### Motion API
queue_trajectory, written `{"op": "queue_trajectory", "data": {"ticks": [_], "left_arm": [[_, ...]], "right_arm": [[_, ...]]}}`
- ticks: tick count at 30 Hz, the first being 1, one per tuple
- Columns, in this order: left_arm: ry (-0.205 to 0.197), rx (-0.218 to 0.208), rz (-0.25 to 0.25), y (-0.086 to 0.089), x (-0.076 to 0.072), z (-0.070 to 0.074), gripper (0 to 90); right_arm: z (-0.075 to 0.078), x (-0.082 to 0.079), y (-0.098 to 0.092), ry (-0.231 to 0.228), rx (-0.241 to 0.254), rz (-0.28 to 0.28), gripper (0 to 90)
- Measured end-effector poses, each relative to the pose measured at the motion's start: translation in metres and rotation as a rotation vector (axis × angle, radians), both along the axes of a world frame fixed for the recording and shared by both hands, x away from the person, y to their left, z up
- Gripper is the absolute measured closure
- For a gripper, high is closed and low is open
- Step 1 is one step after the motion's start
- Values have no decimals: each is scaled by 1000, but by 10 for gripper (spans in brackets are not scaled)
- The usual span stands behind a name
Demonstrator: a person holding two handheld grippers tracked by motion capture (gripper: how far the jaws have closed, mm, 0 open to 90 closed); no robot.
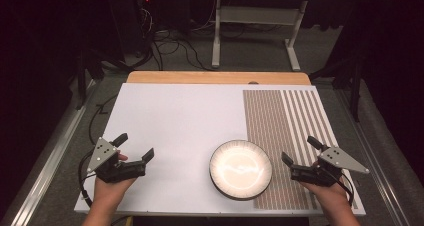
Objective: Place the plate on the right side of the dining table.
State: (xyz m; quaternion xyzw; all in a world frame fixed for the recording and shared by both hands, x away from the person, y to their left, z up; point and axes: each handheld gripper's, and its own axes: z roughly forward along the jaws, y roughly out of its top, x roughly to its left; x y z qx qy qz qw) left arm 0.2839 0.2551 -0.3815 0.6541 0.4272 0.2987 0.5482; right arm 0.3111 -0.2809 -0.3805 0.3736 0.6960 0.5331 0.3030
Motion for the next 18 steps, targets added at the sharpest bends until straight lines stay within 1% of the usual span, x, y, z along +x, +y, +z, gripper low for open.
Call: {"op": "queue_trajectory", "data": {"ticks": [5, 7, 13, 18], "left_arm": [[-4, -5, -2, 1, 0, 2, 6], [-11, -2, -1, 0, -1, 3, 5], [-15, 9, -7, -2, -2, 4, 6], [-14, 9, -13, -3, -2, 4, 5]], "right_arm": [[0, 0, -1, -4, 1, -1, 9], [0, 0, -2, -1, 4, -4, 9], [0, 0, -1, -1, -1, -3, 9], [-1, 0, -2, -1, 0, -5, 9]]}}
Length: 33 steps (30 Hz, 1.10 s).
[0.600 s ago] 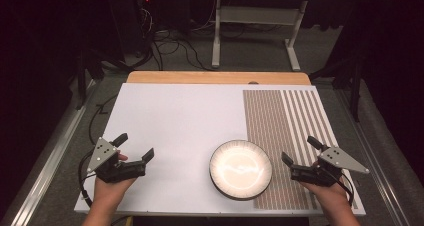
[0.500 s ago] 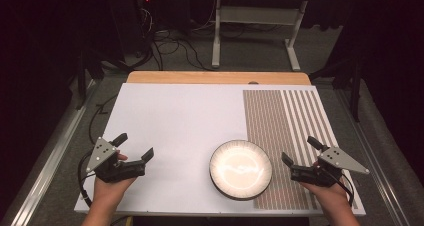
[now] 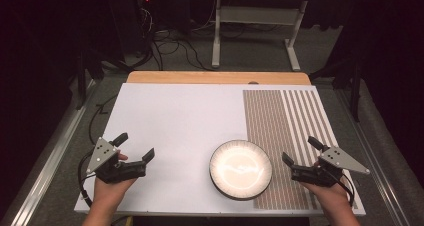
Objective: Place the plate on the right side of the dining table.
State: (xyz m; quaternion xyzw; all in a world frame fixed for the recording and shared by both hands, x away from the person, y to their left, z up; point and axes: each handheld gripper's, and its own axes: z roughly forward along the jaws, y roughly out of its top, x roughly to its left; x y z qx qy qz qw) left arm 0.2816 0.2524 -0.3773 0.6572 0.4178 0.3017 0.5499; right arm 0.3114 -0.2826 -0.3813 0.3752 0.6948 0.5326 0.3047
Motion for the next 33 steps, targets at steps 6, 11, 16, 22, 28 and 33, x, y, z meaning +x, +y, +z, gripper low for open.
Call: {"op": "queue_trajectory", "data": {"ticks": [6, 11, 16, 22, 28, 33], "left_arm": [[-3, 6, -2, -1, -1, 2, 6], [-4, 5, -4, -2, -1, 2, 5], [1, 8, -7, -3, -1, 2, 5], [7, 12, -12, -4, -1, 1, 5], [15, 12, -17, -5, 0, -1, 5], [20, 16, -17, -5, 0, -1, 5]], "right_arm": [[0, 0, 0, 7, 3, -5, 9], [1, -1, 1, 10, 5, -8, 9], [4, -2, 2, 22, -10, -4, 18], [5, -3, 5, 34, -34, 1, 45], [5, -2, 5, 54, -42, 2, 87], [5, -2, 5, 70, -55, 5, 152]]}}
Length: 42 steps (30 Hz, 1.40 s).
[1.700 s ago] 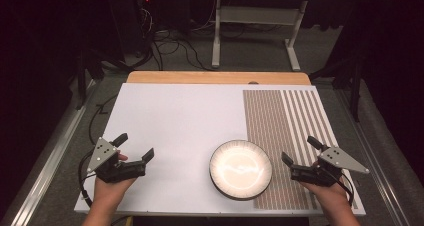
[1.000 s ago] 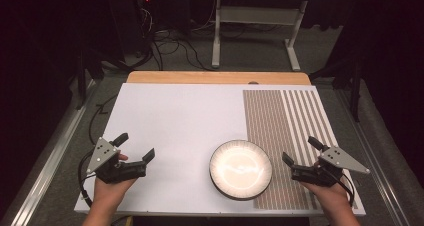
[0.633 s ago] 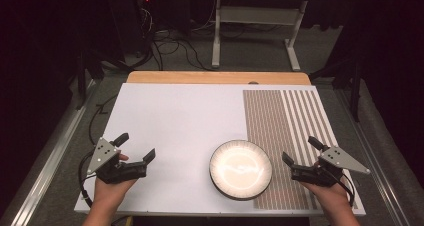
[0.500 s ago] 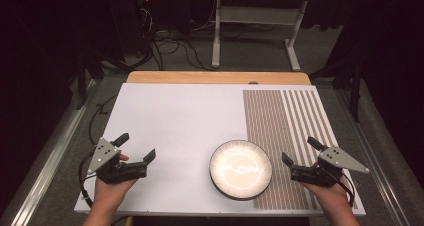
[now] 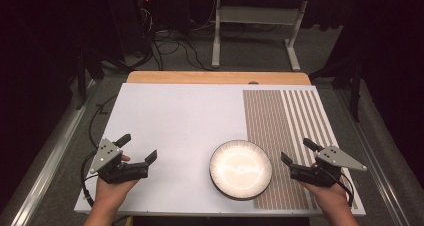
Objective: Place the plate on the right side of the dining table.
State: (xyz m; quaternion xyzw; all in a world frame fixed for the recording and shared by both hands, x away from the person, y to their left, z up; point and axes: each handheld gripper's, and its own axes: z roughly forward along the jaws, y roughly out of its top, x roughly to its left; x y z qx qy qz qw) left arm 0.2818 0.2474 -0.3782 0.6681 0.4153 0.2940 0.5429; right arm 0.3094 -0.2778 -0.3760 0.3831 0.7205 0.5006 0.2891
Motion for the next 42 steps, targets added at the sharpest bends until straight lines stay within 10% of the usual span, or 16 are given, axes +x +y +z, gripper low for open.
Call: {"op": "queue_trajectory", "data": {"ticks": [28, 42], "left_arm": [[21, -2, 0, -1, 0, 1, 5], [19, 6, -20, -5, -1, 2, 5]], "right_arm": [[-1, 3, 3, 99, -37, 133, 711], [-2, 8, 6, 186, -52, 162, 805]]}}
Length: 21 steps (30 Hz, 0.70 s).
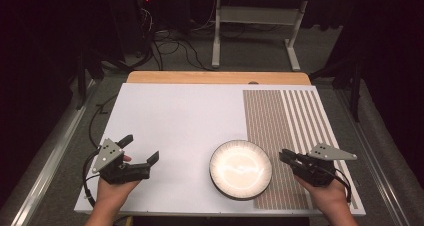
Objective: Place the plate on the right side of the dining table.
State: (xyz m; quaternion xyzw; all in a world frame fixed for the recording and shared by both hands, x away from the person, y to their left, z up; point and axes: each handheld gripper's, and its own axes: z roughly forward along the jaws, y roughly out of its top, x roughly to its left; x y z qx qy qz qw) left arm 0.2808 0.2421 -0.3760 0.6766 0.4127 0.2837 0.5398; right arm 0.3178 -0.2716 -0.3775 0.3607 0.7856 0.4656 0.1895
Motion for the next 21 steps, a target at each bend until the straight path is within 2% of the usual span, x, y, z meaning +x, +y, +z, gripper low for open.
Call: {"op": "queue_trajectory", "data": {"ticks": [4, 9, 13, 17, 19, 21], "left_arm": [[5, 17, 0, -1, 0, 0, 5], [30, 29, -21, -3, 2, -1, 6], [31, 18, -24, -1, 3, -1, 6], [18, 19, -26, -1, 1, 0, 6], [20, 18, -30, -2, 1, 0, 6], [23, 20, -33, -3, 1, 0, 6]], "right_arm": [[-1, 0, 5, -3, -28, 0, 841], [-1, -2, 5, -12, -36, 7, 886], [-1, -2, 4, -25, -55, 13, 900], [-3, -2, 5, 3, -49, 11, 900], [-4, -2, 6, 20, -55, 26, 900], [-5, -2, 8, 16, -69, 44, 900]]}}
